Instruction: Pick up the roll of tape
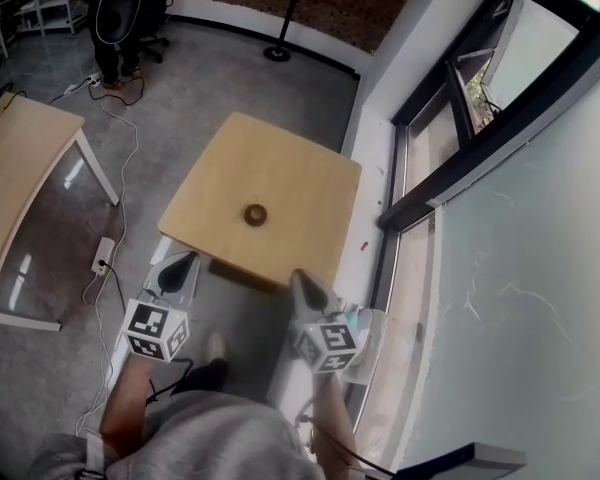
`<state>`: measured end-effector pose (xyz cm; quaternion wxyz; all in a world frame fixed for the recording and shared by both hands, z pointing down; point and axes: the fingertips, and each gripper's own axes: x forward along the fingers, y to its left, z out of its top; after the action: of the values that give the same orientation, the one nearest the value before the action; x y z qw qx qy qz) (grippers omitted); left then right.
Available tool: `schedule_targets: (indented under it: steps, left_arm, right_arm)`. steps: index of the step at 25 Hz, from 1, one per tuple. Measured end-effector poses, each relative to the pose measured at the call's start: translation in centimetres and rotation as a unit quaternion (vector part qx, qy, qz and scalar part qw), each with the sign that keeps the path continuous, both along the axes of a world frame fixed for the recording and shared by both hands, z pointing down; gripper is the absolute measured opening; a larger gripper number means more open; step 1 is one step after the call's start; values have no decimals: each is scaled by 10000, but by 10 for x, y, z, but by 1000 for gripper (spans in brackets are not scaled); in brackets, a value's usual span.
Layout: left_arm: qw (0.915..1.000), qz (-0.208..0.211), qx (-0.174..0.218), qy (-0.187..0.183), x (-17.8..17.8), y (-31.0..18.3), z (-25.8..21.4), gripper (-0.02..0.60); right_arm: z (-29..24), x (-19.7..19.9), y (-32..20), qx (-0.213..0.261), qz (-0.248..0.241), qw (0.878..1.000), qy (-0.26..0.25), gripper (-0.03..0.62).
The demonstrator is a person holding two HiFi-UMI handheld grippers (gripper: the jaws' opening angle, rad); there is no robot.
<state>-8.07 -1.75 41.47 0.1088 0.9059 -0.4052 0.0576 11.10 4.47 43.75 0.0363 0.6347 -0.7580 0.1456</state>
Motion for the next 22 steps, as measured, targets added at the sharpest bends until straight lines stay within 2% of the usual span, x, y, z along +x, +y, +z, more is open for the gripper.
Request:
schedule_targets:
  steps: [12, 22]
  left_arm:
    - [9999, 89, -76, 124, -4, -64, 11, 0]
    - [9996, -118, -245, 104, -8, -102, 28, 0]
  right_arm:
    - [5, -5, -64, -89, 97, 9999, 96, 14]
    - [21, -3, -104, -252, -57, 9995, 156, 14]
